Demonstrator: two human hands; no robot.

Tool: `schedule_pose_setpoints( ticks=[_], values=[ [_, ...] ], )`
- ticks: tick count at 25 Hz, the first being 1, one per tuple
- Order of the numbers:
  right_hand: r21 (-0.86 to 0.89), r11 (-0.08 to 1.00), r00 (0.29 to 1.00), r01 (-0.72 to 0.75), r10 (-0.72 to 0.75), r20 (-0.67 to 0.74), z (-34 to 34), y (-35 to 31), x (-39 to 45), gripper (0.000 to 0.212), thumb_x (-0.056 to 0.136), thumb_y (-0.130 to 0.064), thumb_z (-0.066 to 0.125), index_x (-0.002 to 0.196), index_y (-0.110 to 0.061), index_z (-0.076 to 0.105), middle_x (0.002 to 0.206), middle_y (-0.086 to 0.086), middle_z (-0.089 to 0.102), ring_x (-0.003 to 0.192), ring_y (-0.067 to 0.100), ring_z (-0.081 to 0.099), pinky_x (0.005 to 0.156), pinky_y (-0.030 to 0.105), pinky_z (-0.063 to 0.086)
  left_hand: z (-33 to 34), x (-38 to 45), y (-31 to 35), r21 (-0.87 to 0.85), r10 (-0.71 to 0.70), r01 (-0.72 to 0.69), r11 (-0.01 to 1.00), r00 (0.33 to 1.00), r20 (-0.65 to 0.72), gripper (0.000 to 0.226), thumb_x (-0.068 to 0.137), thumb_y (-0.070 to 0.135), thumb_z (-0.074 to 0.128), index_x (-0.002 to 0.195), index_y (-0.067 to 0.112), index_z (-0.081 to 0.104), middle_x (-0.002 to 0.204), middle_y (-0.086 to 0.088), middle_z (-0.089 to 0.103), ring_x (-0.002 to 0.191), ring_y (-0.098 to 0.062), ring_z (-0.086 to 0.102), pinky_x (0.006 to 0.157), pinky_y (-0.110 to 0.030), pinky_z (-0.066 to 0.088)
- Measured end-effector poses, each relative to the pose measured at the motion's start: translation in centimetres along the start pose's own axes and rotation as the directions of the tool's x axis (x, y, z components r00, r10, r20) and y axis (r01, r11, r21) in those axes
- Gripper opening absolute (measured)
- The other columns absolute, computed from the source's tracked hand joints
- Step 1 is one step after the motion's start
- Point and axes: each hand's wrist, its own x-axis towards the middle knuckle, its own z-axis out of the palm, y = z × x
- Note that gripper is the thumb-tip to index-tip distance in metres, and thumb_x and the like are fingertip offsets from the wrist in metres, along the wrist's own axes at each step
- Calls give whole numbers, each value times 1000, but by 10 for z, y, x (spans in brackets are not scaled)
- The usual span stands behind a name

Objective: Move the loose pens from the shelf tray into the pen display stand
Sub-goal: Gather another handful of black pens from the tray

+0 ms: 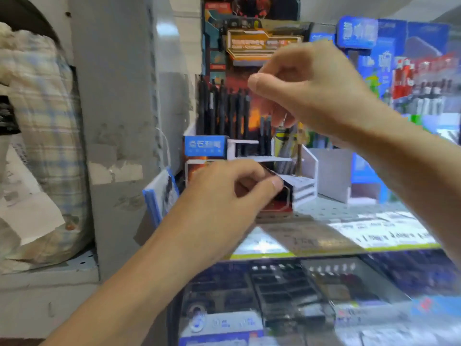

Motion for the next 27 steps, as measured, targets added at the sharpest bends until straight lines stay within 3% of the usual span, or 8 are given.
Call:
schedule_pose_setpoints(
  ticks=[4, 8, 11, 15, 19, 24, 27],
  values=[
    [-85, 996, 990, -33, 21, -139, -46, 18, -57, 14, 93, -28, 65, 88, -16, 71, 79, 2, 75, 73, 15, 73, 75, 40, 60, 37, -1, 19, -212, 99, -113, 971, 992, -76, 16, 93, 34, 67, 82, 25, 72, 72, 14, 70, 63, 3, 60, 61, -10, 44],
    [-184, 975, 973, -124, 83, -215, -119, 54, -124, 12, 94, -21, 68, 94, -10, 72, 79, -8, 69, 69, -2, 61, 71, 20, 50, 111, 7, 68, -318, 169, -164, 934, 986, -13, 12, 93, 37, 66, 85, 30, 72, 78, 20, 71, 73, 1, 65, 63, -10, 45],
    [-224, 938, 942, -263, 199, -272, -187, 95, -181, 11, 94, -18, 70, 96, -7, 72, 82, -7, 70, 73, -1, 62, 74, 14, 47, 187, 13, 120, -404, 204, -156, 902, 976, 80, 13, 92, 38, 66, 84, 28, 72, 79, 20, 71, 76, 2, 65, 63, -8, 43],
    [-279, 860, 876, -427, 317, -363, -306, 173, -264, 11, 93, -18, 72, 98, -9, 72, 87, -3, 72, 79, 9, 67, 76, 23, 52, 318, 31, 204, -499, 253, -149, 854, 956, 149, 14, 92, 38, 64, 86, 28, 72, 80, 18, 72, 73, 1, 63, 63, -9, 42],
    [-302, 756, 796, -581, 450, -404, -439, 257, -342, 10, 92, -19, 73, 97, -10, 73, 86, 2, 74, 79, 14, 68, 75, 26, 50, 469, 50, 298, -560, 236, -73, 825, 946, 224, 9, 91, 31, 67, 88, 25, 73, 82, 12, 73, 78, -5, 65, 76, -25, 49],
    [-347, 597, 690, -723, 600, -406, -570, 346, -414, 7, 91, -25, 73, 93, -18, 72, 85, -3, 74, 82, 12, 69, 78, 35, 54, 631, 72, 386, -504, 194, -21, 863, 936, 293, 9, 91, 27, 69, 91, 20, 75, 87, 8, 74, 83, -8, 65, 77, -22, 46],
    [-359, 525, 635, -772, 663, -395, -625, 402, -438, 11, 91, -30, 73, 96, -21, 70, 88, -4, 72, 84, 12, 68, 82, 38, 56, 717, 92, 419, -452, 163, 28, 892, 912, 377, 14, 93, 30, 67, 95, 18, 74, 94, 2, 74, 89, -14, 66, 82, -29, 49]
  ],
)
